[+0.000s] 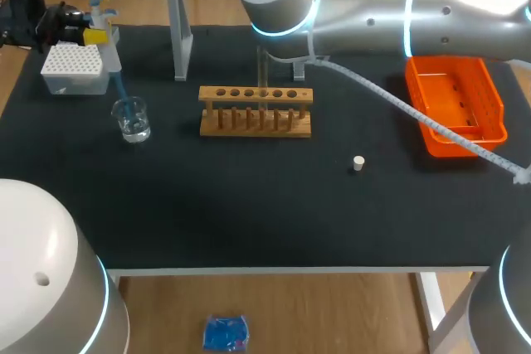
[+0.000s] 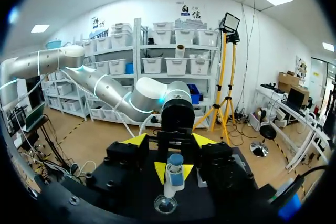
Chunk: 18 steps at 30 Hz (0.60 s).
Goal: Invert the test tube, pick up the pipette, mount the tip to pipette, aspirate from beaker and dispense into the tube, eject the tip, return the pipette, and cap with the stopper.
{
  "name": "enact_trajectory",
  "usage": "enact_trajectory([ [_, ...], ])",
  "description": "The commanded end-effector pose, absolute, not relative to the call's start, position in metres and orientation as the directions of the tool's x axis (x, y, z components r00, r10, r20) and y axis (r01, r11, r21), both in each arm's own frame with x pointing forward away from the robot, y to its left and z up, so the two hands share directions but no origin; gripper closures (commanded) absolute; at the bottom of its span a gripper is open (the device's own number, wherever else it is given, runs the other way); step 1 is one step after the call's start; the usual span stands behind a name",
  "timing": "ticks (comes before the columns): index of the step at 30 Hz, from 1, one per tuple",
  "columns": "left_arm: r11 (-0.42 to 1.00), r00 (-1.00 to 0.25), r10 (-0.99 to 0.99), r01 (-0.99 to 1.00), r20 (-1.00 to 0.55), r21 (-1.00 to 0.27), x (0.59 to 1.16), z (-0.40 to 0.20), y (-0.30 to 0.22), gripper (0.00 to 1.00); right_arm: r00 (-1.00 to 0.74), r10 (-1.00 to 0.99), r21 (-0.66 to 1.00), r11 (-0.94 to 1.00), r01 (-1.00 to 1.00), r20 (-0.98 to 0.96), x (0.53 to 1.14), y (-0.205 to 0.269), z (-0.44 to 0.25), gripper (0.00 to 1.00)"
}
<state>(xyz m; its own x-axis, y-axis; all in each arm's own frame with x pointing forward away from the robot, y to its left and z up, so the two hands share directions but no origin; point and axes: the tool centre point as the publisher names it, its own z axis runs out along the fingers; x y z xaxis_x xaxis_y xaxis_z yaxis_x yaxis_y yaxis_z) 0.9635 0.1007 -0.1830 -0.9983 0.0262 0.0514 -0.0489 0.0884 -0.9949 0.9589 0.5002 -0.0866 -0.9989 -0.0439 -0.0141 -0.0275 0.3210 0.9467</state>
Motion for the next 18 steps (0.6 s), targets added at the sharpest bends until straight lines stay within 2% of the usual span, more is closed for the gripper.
enact_trajectory([
  [1,0.09,-0.998,0.023,-0.048,0.051,-0.995,0.962,-0.182,0.1,1.0,-0.999,-0.019,0.934,0.355,-0.043,-0.039,0.948,0.461,-0.069,0.0],
  [10,0.09,-0.998,0.023,-0.048,0.051,-0.995,0.962,-0.182,0.1,1.0,-0.991,0.017,0.904,0.413,-0.116,-0.135,0.947,0.381,-0.062,0.0],
  [18,0.09,-0.998,0.023,-0.048,0.051,-0.995,0.962,-0.182,0.1,1.0,-0.984,0.095,0.902,0.422,-0.096,-0.149,0.96,0.304,-0.071,0.0],
])
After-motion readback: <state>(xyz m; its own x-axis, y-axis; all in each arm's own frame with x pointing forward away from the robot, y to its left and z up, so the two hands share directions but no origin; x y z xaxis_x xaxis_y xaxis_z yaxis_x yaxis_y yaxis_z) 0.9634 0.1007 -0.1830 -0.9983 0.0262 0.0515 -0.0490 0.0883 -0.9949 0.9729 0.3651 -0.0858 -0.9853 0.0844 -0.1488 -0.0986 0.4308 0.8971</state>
